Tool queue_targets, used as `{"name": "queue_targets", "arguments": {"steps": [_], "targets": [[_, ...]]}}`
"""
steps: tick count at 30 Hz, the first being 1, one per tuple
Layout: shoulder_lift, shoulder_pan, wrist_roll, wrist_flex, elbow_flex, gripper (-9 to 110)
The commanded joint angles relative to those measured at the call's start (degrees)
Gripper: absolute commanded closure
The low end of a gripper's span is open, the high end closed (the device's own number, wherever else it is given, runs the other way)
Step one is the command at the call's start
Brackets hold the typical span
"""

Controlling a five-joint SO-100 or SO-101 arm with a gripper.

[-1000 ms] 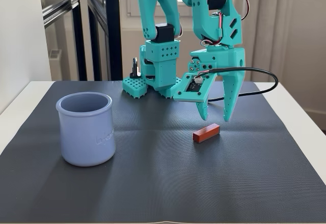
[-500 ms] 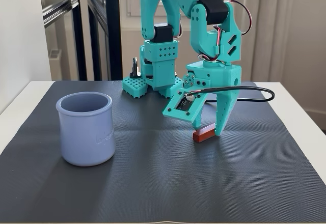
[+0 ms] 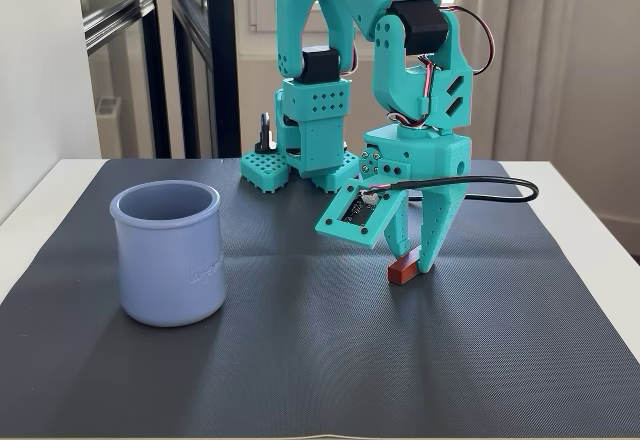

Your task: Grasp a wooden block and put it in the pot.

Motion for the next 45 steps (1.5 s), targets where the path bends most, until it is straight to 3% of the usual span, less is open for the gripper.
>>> {"name": "queue_targets", "arguments": {"steps": [1,12,34,45], "targets": [[0.09,-0.44,-0.26,-0.70,-1.05,99],[0.88,1.41,-11.43,-1.58,-2.55,101],[11.69,23.29,-66.53,-2.64,-17.49,101],[17.14,31.29,-77.17,-1.93,-17.58,101]]}}
